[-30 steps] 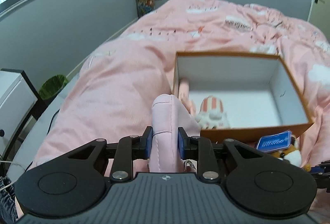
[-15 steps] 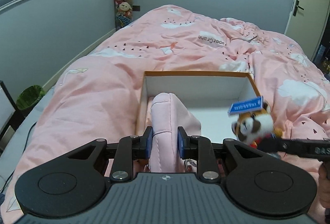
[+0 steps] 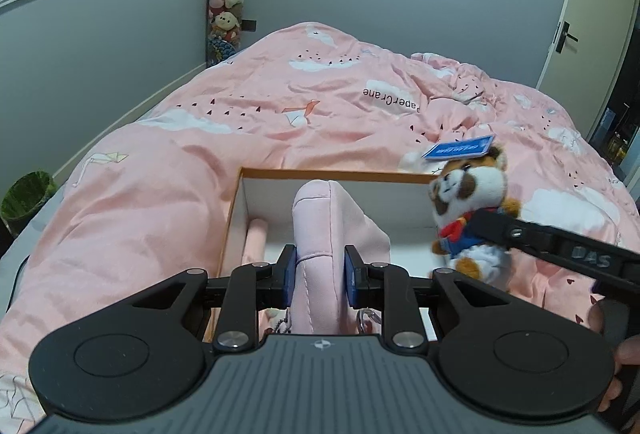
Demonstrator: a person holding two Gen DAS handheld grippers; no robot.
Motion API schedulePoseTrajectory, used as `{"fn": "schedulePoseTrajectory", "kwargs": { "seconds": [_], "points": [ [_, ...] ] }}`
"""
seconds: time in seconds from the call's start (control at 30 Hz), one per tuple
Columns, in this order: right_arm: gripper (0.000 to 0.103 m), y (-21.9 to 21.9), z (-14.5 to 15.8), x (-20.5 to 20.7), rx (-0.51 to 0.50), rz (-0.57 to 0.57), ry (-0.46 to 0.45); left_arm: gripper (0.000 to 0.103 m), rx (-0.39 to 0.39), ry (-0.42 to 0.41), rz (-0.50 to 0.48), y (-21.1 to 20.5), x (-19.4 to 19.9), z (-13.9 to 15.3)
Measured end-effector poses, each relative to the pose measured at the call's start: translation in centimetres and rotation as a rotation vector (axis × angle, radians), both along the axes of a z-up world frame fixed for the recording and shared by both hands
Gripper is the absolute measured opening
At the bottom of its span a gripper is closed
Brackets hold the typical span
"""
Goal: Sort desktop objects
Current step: 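Lift the bear keychain and pink bag with both tools over the box, then lower the bear keychain into the box with the right tool while the left tool holds the pink bag above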
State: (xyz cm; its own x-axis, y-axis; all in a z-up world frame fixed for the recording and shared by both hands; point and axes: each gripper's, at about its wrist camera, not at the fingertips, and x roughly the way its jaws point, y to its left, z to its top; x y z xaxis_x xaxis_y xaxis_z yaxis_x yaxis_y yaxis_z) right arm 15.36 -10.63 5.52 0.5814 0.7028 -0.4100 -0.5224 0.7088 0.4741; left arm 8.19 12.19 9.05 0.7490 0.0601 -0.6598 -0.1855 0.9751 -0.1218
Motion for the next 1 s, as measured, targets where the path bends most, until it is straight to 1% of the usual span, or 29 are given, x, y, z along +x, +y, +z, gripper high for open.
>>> {"fn": "schedulePoseTrajectory", "kwargs": {
  "seconds": [0.1,0.17,0.2,0.3,0.4,0.43,0.57,0.6,0.67,0.7,0.77,0.9,1.0],
  "points": [
    [0.034,0.8,-1.1,1.6,-0.042,-0.008,0.029,0.027,0.004,0.011,-0.01,-0.1,0.9,-0.2],
    [0.034,1.1,-2.2,3.0,-0.088,-0.01,0.064,0.027,0.009,0.026,-0.019,-0.2,1.6,-0.4],
    [0.034,1.2,-2.6,3.5,-0.1,-0.009,0.086,0.027,0.009,0.032,-0.023,-0.2,1.9,-0.5],
    [0.034,0.7,-4.2,5.8,-0.113,0.001,0.192,0.027,0.0,0.05,-0.027,0.1,2.9,-0.9],
    [0.034,0.9,-5.6,7.0,-0.155,0.026,0.253,0.027,-0.011,0.064,-0.024,0.4,3.8,-1.2],
    [0.034,1.3,-5.7,7.1,-0.188,0.023,0.238,0.027,-0.014,0.069,-0.025,0.5,4.1,-1.4],
    [0.034,2.4,-5.3,6.8,-0.267,0.043,0.202,0.027,-0.013,0.082,-0.021,0.9,4.7,-1.8],
    [0.034,2.7,-5.3,7.0,-0.271,0.058,0.198,0.027,-0.012,0.082,-0.02,0.9,4.7,-1.9],
    [0.034,3.5,-5.4,7.0,-0.253,0.11,0.225,0.027,-0.011,0.082,-0.016,1.2,4.7,-2.0],
    [0.034,4.0,-5.3,6.7,-0.265,0.127,0.219,0.027,-0.012,0.081,-0.011,1.3,4.6,-2.0],
    [0.034,5.4,-5.6,6.3,-0.322,0.155,0.205,0.027,-0.017,0.079,-0.001,1.8,4.4,-2.0],
    [0.034,7.3,-7.5,7.1,-0.383,0.226,0.291,0.027,-0.031,0.074,0.015,2.8,4.2,-2.0],
    [0.034,8.2,-8.5,7.5,-0.42,0.265,0.323,0.027,-0.039,0.071,0.016,3.3,4.1,-2.1]
  ]
}}
